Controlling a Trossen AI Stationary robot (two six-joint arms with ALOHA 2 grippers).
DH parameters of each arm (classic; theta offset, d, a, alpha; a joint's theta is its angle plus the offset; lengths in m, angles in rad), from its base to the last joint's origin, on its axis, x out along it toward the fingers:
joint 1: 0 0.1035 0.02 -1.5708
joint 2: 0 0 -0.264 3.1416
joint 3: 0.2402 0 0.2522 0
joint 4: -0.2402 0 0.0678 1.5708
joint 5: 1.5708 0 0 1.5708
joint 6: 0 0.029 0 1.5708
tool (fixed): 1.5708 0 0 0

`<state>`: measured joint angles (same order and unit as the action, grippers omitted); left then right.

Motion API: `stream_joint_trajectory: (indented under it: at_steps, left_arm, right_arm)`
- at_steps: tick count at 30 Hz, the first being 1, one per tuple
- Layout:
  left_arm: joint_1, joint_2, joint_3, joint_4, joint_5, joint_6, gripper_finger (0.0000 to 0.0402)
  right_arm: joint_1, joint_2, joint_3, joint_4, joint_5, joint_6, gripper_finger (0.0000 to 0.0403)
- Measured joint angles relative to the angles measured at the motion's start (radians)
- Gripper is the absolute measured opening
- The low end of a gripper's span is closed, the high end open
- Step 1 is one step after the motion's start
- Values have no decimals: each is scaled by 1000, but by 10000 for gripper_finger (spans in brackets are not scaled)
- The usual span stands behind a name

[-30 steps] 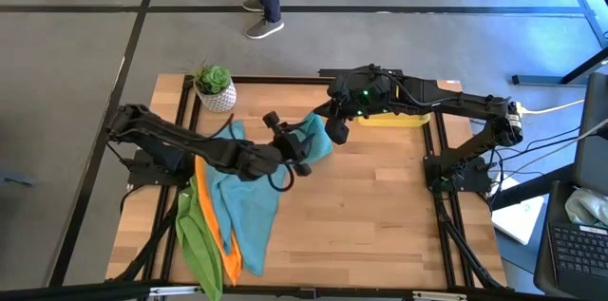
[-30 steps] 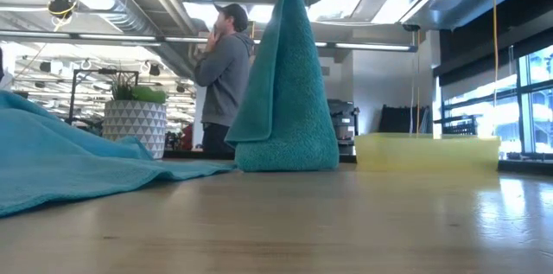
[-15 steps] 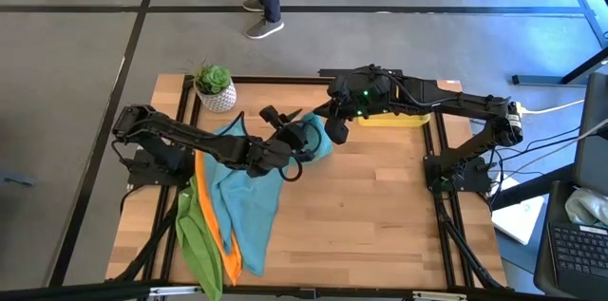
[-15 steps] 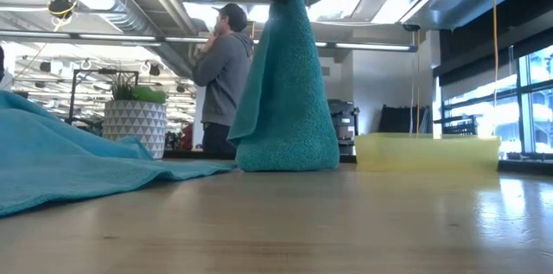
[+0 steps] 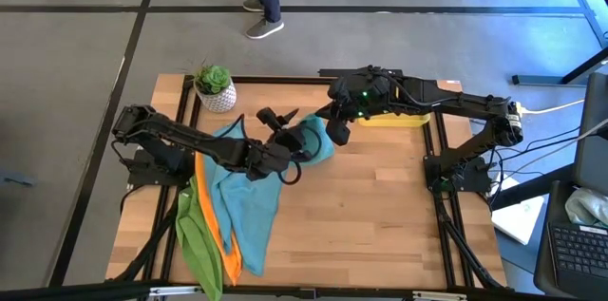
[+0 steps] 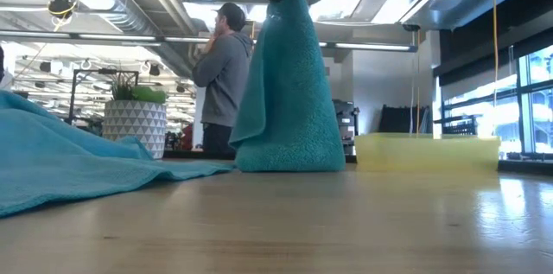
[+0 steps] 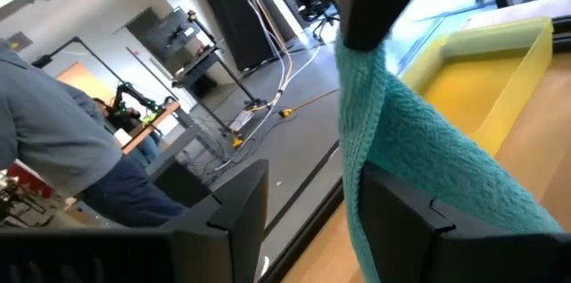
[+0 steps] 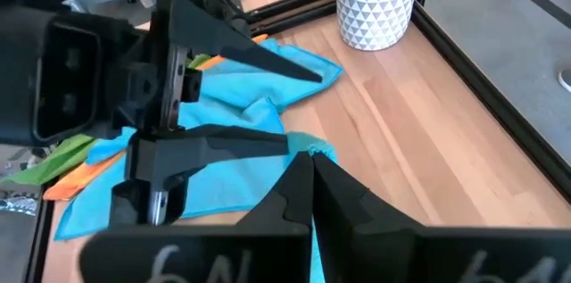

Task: Fold microfiber towels
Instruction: Fold the right blue microfiber towel

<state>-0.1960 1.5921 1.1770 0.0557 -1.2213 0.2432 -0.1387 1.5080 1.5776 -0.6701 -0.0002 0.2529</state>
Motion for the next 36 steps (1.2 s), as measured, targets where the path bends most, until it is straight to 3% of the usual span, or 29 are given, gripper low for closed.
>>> stream_joint_trajectory:
  at_steps: [13, 19, 36]
  left_arm:
    - [2, 0, 0, -129, 0, -109, 161]
    - [2, 0, 0, -133, -1, -110, 161]
    - [2, -1, 0, -134, 17, -113, 161]
  right_arm:
    - [0, -17, 122, -70, -2, -20, 3]
    - [2, -19, 188, -172, -38, -27, 3]
    - [38, -19, 368, -234, -55, -26, 3]
